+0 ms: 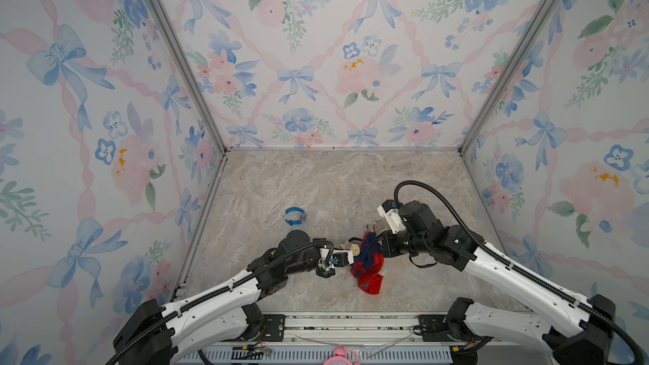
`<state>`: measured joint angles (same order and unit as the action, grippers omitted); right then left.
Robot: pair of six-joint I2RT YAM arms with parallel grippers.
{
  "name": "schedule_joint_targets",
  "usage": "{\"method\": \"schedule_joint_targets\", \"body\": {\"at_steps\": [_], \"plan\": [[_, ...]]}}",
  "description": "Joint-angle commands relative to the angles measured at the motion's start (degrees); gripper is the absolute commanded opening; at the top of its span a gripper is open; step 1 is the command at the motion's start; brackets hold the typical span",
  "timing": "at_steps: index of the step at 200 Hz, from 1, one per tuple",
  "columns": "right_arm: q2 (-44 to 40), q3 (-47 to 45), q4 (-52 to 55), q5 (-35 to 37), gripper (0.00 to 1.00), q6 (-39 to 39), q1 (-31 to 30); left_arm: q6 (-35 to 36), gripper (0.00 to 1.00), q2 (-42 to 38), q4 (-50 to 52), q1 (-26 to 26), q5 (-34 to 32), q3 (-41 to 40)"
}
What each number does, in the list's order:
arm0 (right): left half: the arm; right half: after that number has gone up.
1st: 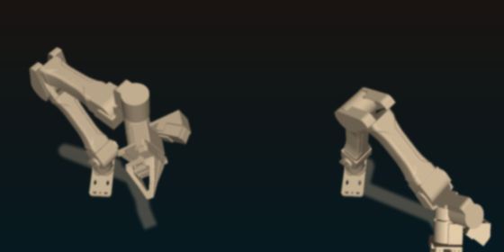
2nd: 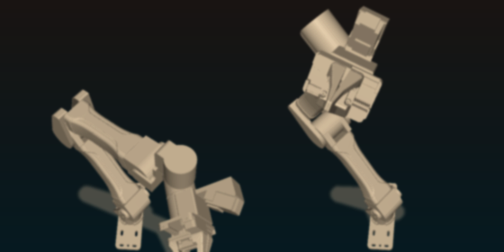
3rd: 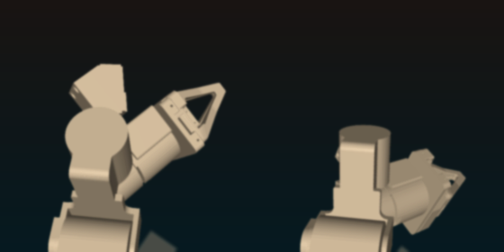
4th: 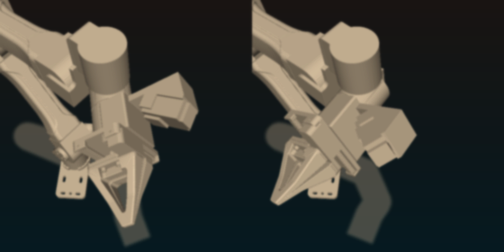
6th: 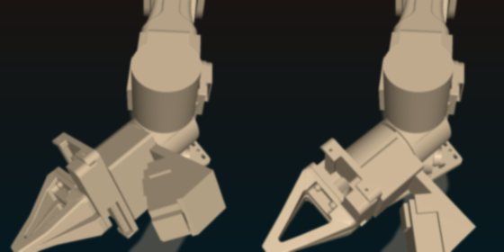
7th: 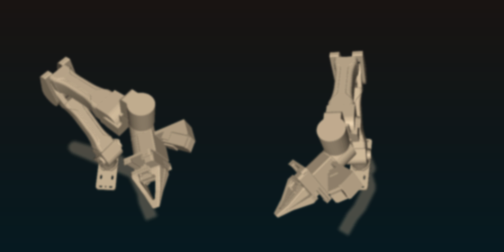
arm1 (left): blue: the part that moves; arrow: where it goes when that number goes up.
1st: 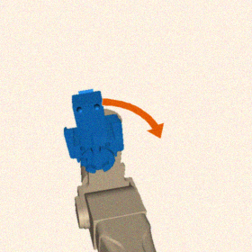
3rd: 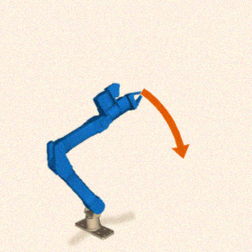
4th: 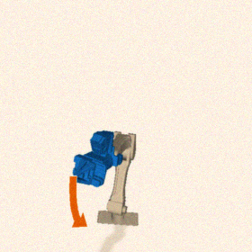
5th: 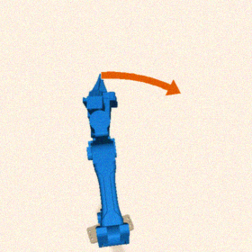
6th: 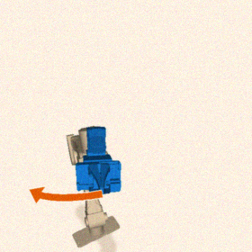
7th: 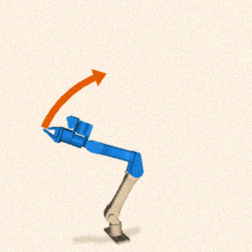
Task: Wipe the watch dial
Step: Wipe the dirt from the watch dial.
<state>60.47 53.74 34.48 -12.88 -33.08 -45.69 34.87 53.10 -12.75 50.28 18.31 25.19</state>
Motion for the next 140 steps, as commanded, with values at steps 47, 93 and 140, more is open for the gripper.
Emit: {"method": "schedule_joint_targets", "body": {"at_steps": [47, 93, 140], "plan": [[3.4, 6.6, -1.5, -1.0, 0.00, -0.3, -5.9, -0.5, 0.00, -0.2, -1.7, 0.3, 0.3, 0.9], [6.2, 6.3, -2.0, -0.1, 0.00, 0.1, -6.7, -0.7, 0.00, 0.2, -1.7, 0.4, 0.4, 1.1], [4.7, 1.2, -1.5, -0.1, 0.00, -0.8, -1.7, -0.6, 0.00, 0.1, -1.5, 0.4, 1.1, 1.3]]}}
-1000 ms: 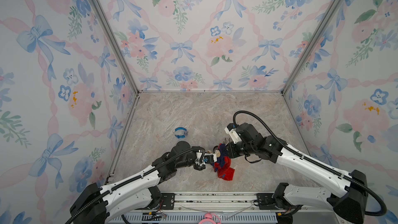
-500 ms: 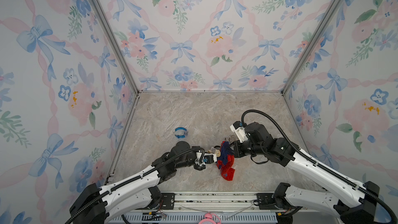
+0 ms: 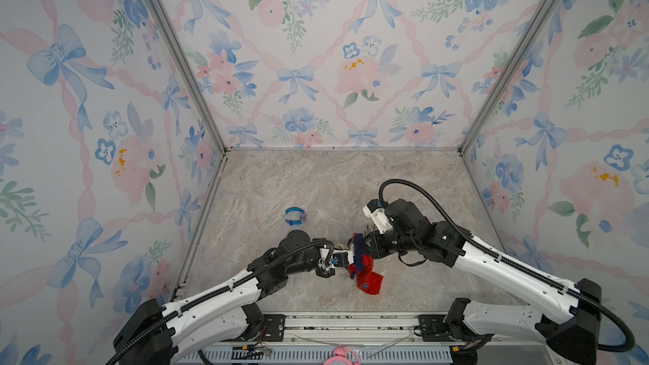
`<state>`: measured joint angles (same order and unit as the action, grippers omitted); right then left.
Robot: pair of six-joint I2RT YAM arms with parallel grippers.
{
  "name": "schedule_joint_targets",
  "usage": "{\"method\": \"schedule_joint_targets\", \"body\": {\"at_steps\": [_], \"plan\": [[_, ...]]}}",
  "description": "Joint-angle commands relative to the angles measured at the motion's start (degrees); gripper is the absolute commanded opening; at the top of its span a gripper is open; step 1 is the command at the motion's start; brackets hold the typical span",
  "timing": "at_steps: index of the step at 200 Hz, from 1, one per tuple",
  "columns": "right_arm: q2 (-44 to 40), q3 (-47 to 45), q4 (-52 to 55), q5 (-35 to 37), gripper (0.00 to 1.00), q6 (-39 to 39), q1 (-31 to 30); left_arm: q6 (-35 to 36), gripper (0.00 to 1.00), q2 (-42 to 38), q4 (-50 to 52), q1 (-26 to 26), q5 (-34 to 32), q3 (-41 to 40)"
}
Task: Wipe the watch dial
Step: Wipe the dirt from the watch dial.
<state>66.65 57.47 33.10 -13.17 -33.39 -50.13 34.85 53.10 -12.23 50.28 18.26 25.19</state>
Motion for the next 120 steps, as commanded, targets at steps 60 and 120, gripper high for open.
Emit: {"method": "schedule_joint_targets", "body": {"at_steps": [60, 120], "plan": [[-5.8, -2.8, 1.8, -2.0, 0.00, 0.0, 5.8, -0.5, 0.00, 1.4, -1.7, 0.4, 1.6, 1.8], [-3.5, 1.4, 1.1, -2.7, 0.00, 0.7, 0.6, -0.5, 0.00, 1.3, -1.4, 0.4, 1.1, 1.8]]}}
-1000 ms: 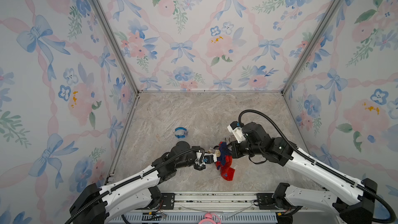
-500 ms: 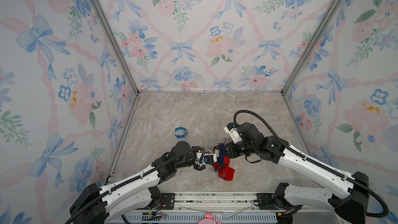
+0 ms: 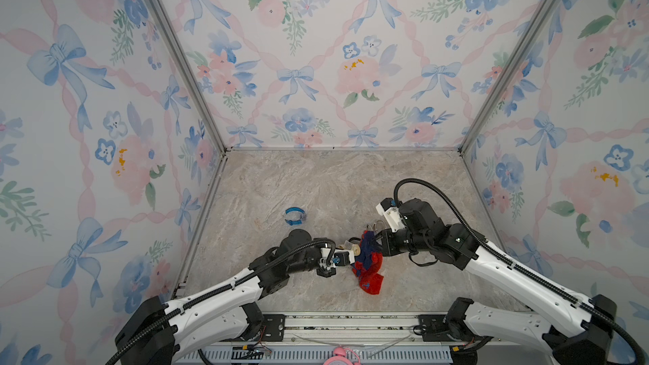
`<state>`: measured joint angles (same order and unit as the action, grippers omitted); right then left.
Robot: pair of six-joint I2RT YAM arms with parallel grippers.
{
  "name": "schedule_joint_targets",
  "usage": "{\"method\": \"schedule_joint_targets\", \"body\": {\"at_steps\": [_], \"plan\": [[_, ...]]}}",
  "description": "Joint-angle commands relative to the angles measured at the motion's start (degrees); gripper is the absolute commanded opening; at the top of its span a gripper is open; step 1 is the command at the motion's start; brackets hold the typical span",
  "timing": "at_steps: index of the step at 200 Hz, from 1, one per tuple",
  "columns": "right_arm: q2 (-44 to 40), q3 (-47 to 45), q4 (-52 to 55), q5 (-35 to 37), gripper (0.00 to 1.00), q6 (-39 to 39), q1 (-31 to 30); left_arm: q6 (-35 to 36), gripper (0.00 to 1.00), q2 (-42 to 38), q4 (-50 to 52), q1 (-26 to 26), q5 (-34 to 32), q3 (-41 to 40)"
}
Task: Wipe the watch dial
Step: Wipe the dirt from the watch dial.
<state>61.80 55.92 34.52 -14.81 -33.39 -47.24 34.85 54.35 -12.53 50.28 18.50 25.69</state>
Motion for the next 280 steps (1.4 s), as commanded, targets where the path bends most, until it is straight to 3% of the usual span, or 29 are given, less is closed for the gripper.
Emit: {"method": "schedule_joint_targets", "body": {"at_steps": [1, 76, 167, 280], "plan": [[1.4, 3.0, -0.3, -1.0, 0.00, 0.7, -2.3, -0.5, 0.00, 0.0, -1.1, 0.4, 0.9, 1.3], [6.0, 3.7, -1.6, 0.0, 0.00, 1.4, -4.5, -0.5, 0.00, 0.2, -0.9, 0.4, 1.3, 1.5], [1.5, -1.9, 0.2, -0.3, 0.00, 1.1, 2.4, -0.6, 0.00, 0.0, -0.9, 0.4, 1.1, 1.5], [6.4, 4.4, -0.9, -1.3, 0.00, 2.6, -4.8, -0.7, 0.00, 0.0, -0.9, 0.6, 1.2, 1.4]]}}
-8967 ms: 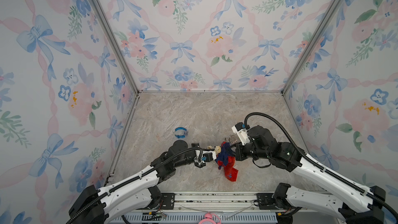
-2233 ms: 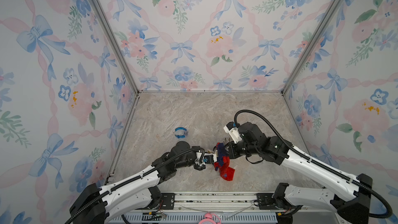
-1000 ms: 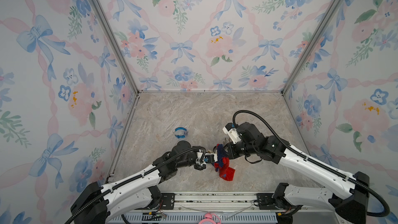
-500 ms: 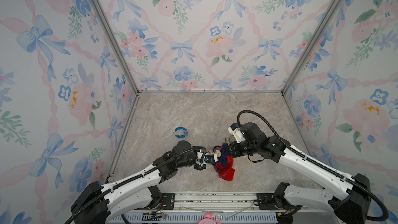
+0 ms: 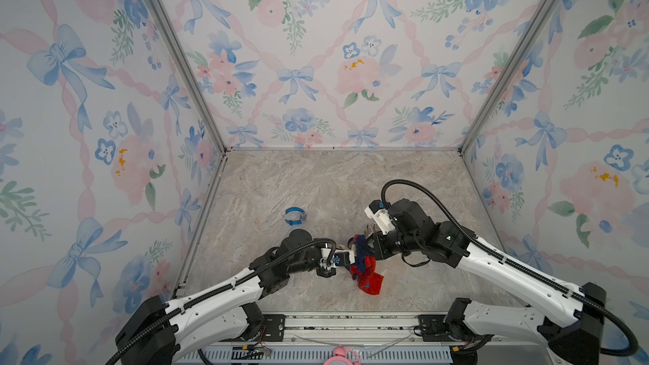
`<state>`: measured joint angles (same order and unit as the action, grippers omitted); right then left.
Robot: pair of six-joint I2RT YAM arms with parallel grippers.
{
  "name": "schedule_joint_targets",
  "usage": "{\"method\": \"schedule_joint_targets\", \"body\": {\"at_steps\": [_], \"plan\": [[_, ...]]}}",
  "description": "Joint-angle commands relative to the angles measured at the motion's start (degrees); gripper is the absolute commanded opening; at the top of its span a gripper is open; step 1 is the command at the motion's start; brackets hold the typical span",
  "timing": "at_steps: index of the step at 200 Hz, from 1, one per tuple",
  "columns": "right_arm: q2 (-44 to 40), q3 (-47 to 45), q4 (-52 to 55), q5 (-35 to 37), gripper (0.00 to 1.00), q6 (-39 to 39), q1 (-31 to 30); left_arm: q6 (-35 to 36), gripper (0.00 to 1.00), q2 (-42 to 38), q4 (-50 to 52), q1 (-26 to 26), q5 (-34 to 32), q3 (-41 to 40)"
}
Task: Wipe the watch dial
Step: Wipe the dirt from the watch dial.
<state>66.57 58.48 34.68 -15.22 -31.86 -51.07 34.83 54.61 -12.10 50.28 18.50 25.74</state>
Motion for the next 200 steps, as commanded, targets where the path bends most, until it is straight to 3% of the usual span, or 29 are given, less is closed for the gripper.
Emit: {"method": "schedule_joint_targets", "body": {"at_steps": [1, 98, 148, 200], "plan": [[1.7, 1.8, -1.0, -0.9, 0.00, 1.1, -1.0, -0.6, 0.00, -0.3, -1.3, 0.6, 1.2, 1.3], [-0.3, -5.9, -0.3, -0.9, 0.00, 0.7, 6.0, -0.5, 0.00, -0.5, -1.3, 0.7, 1.0, 1.3], [-2.8, -1.7, 0.6, -0.4, 0.00, 0.8, 3.4, -0.4, 0.00, -0.4, -1.3, 0.8, 0.9, 1.3], [-0.1, 2.5, 0.1, 0.4, 0.00, 0.8, -1.5, -0.5, 0.00, -0.4, -1.3, 0.7, 1.1, 1.4]]}}
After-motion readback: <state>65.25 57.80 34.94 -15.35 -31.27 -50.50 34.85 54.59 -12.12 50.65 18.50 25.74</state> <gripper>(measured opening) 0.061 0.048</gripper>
